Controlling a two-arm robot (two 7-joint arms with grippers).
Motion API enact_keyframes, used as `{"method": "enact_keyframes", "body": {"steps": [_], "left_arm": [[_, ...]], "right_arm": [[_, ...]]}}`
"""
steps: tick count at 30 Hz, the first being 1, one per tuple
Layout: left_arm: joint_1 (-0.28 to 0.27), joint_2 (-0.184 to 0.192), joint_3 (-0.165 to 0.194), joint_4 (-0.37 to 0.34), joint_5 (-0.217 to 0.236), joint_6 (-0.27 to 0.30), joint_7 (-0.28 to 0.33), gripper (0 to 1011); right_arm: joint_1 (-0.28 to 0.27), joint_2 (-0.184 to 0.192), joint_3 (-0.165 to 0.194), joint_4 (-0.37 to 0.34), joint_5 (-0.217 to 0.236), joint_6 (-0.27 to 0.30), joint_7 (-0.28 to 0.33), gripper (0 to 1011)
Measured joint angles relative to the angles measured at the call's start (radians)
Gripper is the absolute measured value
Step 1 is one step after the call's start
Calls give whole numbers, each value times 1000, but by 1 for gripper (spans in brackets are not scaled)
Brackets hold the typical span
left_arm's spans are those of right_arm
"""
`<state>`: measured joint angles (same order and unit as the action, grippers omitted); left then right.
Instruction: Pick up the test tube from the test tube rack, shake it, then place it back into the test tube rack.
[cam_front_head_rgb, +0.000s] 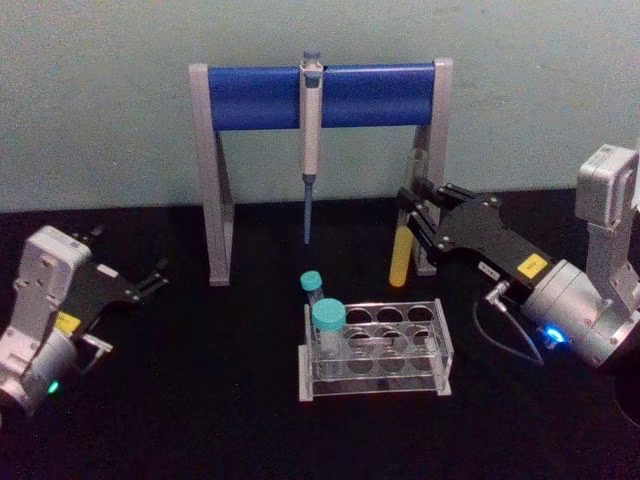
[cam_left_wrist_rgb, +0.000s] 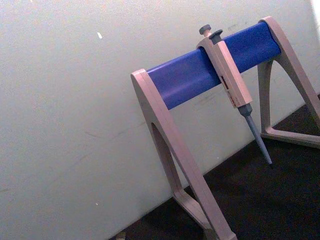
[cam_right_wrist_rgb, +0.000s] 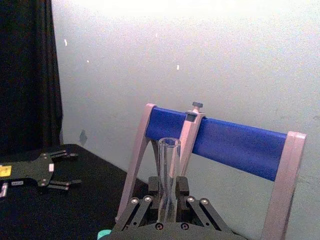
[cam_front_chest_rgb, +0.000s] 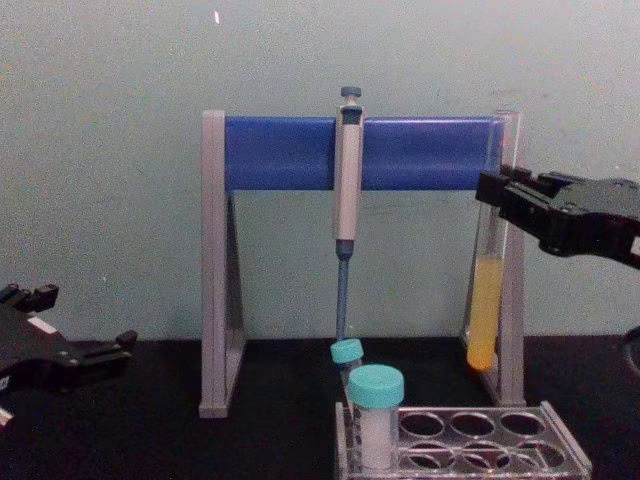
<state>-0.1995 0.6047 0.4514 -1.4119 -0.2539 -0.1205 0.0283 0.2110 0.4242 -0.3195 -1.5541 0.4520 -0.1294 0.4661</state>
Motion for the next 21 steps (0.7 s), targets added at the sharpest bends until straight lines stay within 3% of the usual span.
{"method": "enact_keyframes", "body": {"steps": [12, 15, 21], "left_arm": [[0, 0, 0, 0, 0, 0, 0, 1001], [0, 0, 0, 0, 0, 0, 0, 1001], [0, 0, 0, 0, 0, 0, 0, 1001]], "right_arm": [[-5, -11, 9, 2, -20, -28, -7, 227], [-5, -12, 4, 1, -20, -36, 12, 227], [4, 7, -19, -5, 22, -25, 92, 227]]}}
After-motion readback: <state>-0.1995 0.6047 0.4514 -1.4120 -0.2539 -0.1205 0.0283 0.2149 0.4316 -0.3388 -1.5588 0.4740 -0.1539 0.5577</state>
